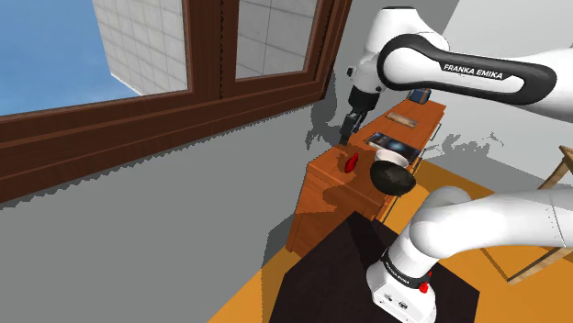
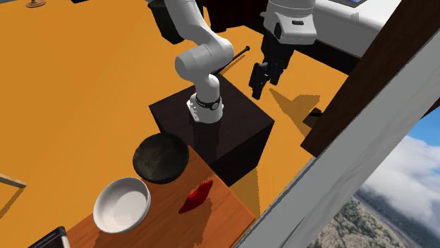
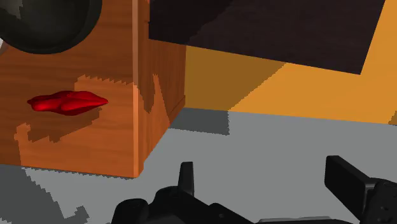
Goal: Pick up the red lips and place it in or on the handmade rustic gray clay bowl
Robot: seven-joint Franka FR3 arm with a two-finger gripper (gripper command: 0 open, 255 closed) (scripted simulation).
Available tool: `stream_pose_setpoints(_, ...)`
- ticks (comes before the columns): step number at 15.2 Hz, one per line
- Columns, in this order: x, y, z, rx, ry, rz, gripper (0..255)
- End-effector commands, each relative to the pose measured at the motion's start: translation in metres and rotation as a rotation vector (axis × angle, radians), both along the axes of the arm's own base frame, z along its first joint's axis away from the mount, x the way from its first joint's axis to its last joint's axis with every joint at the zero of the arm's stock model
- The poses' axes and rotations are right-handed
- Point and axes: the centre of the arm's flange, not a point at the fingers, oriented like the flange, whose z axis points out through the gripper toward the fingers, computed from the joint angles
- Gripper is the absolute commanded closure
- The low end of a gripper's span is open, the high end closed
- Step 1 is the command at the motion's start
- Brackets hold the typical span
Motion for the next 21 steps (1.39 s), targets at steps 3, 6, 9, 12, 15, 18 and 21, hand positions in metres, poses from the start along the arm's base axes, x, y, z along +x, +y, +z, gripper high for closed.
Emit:
stream_pose_setpoints(3, 0.02, -0.019, -0.011, 0.016, 0.009, -0.093, 0)
stream_pose_setpoints(6, 0.046, -0.049, -0.029, 0.04, 0.021, -0.232, 0)
stream_pose_setpoints(9, 0.067, -0.083, -0.048, 0.064, 0.034, -0.371, 0)
stream_pose_setpoints(12, 0.083, -0.119, -0.067, 0.088, 0.047, -0.51, 0)
stream_pose_setpoints(15, 0.094, -0.156, -0.088, 0.113, 0.06, -0.649, 0)
stream_pose_setpoints(18, 0.1, -0.193, -0.11, 0.137, 0.073, -0.788, 0)
stream_pose_setpoints(21, 0.099, -0.231, -0.133, 0.161, 0.086, -0.927, 0)
